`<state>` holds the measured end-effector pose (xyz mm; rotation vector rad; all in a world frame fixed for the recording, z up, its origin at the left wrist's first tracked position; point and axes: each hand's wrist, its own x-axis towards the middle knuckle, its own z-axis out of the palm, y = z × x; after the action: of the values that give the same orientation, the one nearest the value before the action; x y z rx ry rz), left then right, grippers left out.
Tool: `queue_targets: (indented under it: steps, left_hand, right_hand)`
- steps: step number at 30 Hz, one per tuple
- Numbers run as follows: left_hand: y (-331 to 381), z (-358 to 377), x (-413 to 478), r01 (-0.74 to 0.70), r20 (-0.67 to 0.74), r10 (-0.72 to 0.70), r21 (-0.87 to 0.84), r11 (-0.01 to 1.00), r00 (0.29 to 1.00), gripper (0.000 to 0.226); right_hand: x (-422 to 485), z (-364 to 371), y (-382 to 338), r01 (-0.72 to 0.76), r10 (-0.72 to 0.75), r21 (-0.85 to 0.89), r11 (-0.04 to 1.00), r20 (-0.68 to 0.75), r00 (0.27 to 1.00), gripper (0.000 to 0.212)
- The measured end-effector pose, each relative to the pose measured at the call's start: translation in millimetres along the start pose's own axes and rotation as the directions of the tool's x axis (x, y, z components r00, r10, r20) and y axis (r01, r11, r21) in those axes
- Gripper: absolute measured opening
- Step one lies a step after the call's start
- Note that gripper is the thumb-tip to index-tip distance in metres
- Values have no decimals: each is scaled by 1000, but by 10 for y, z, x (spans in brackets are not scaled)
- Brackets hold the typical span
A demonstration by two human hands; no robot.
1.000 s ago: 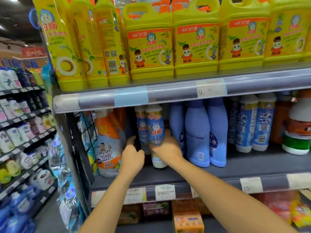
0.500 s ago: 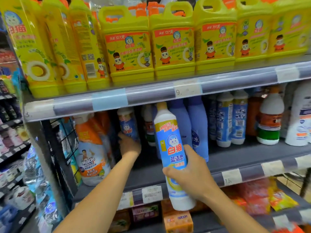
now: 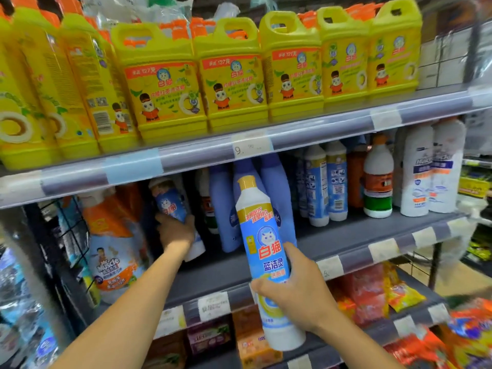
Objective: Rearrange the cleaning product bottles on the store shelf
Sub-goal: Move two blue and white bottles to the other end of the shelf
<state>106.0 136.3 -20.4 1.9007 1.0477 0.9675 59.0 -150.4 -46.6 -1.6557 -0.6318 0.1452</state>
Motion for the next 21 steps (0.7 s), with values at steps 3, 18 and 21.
queue_targets:
  steps: [3,18,21]
  left_hand:
    - [57,-134,-93,24,54,-19,-88,996,998,58]
    - [231,-846,-1782,207,436,-50,-322,924,899,27]
    - [379,-762,-2144,271,497,-43,-397,877,867,27]
  right_hand:
    - [-9,-25,-1,7,-7,0,1000,-17,1000,52]
    - [-52,-428,55,-39,32,172,984,44,999,33]
    - [-79,-679,72,-65,58,209,976,42,997,26]
